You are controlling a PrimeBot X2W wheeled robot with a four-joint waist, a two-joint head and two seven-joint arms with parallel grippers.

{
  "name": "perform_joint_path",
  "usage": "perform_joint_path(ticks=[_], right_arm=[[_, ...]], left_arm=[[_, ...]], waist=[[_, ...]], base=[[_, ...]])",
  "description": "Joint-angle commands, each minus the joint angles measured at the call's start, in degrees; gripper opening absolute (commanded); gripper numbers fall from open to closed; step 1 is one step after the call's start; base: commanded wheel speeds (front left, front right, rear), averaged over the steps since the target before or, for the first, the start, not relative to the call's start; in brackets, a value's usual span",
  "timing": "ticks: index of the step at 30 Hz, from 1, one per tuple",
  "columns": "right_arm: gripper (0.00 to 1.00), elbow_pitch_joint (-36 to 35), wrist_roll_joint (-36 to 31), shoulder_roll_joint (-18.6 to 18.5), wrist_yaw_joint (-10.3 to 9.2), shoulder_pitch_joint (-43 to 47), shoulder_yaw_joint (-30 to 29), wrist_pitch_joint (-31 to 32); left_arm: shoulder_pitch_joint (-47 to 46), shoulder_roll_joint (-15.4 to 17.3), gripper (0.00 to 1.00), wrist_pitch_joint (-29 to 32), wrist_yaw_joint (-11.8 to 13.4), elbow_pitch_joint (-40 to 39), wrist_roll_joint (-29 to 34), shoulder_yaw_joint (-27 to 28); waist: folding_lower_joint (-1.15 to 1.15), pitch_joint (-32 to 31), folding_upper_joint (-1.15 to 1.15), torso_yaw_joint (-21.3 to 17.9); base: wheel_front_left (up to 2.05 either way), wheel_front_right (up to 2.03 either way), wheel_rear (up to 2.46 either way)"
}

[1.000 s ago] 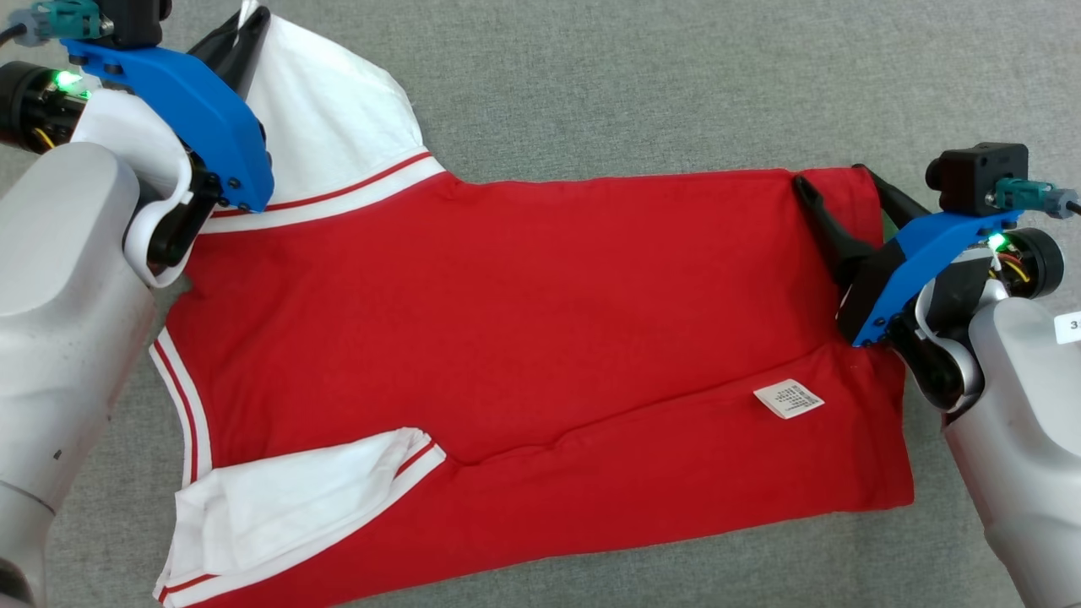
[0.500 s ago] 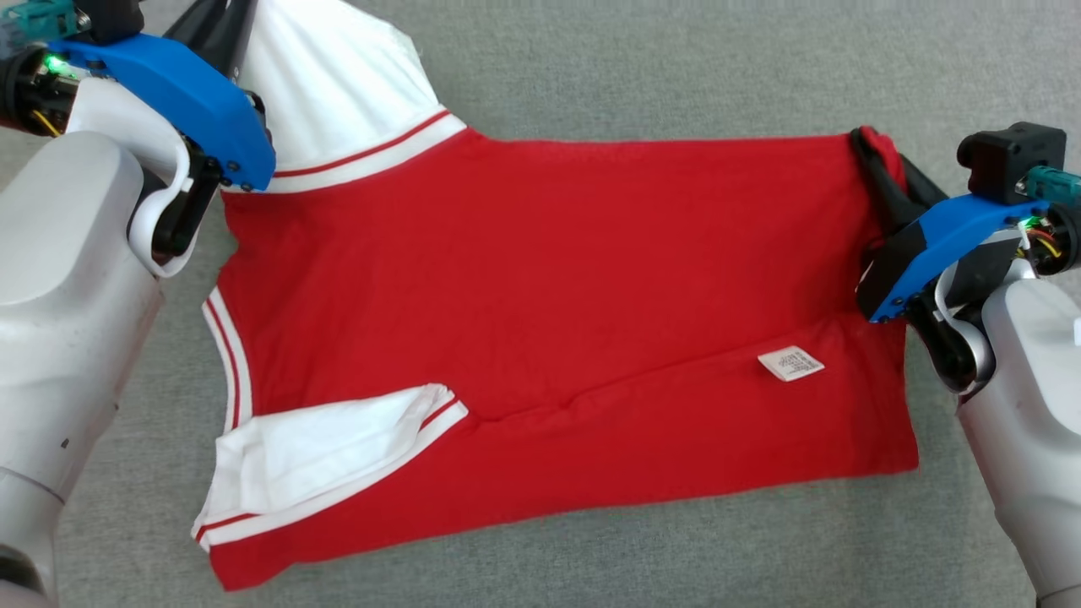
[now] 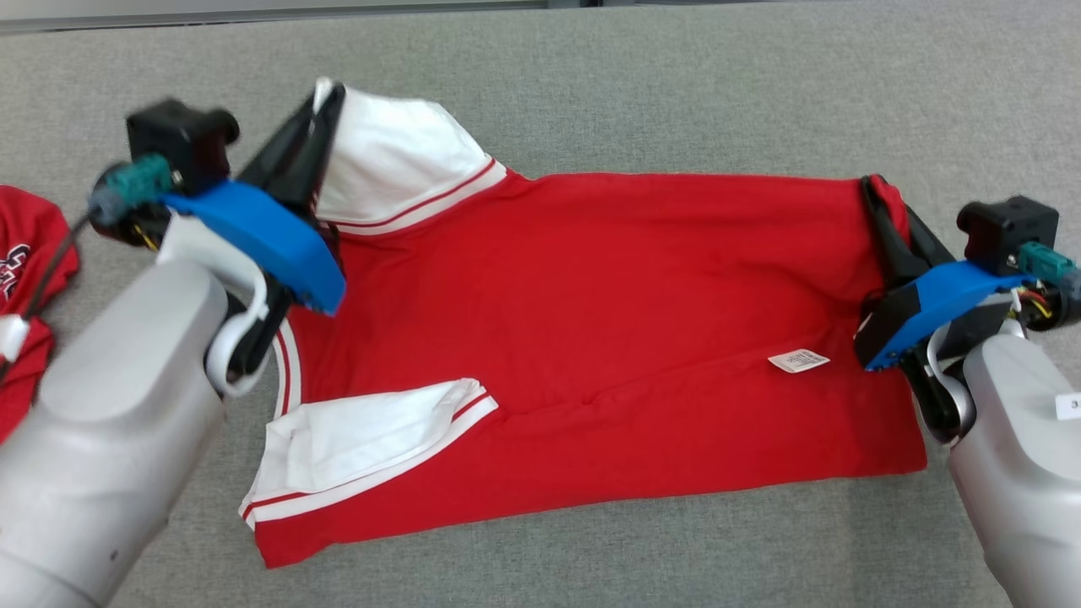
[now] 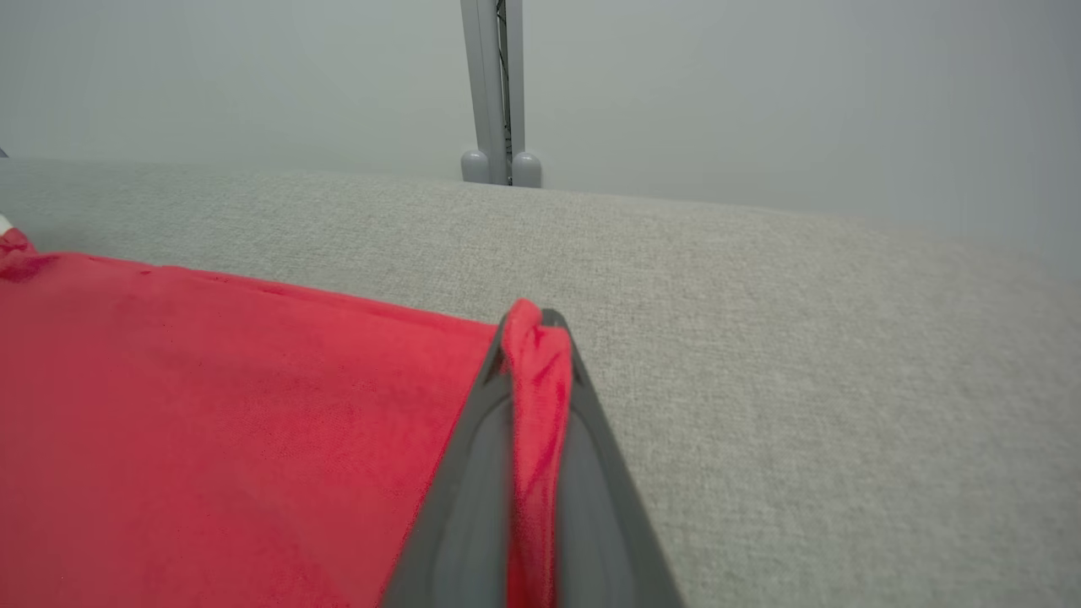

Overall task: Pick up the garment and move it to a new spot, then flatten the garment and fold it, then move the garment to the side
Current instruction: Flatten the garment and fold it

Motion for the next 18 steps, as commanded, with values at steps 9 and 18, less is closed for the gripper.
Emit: perform_joint_path(ticks=[9,18], right_arm=[[0.0,1.7,-1.0,-0.7,0.01,3.4,-1.4,-3.3],[0.0,0.5,-1.7,-0.6,0.01,6.7,-2.9,-4.1]], left_arm=[[13.0,5.2,0.0,-1.8,7.1,-15.2,-0.2,0.4],[25.1,8.8,0.0,-2.3,15.5,-29.9,-0.5,0.7]], waist=[[0.0,-1.3,0.0,1.2],[0.0,-2.3,0.0,2.2]], base=[[0.0,0.0,0.0],[0.0,0.0,0.0]])
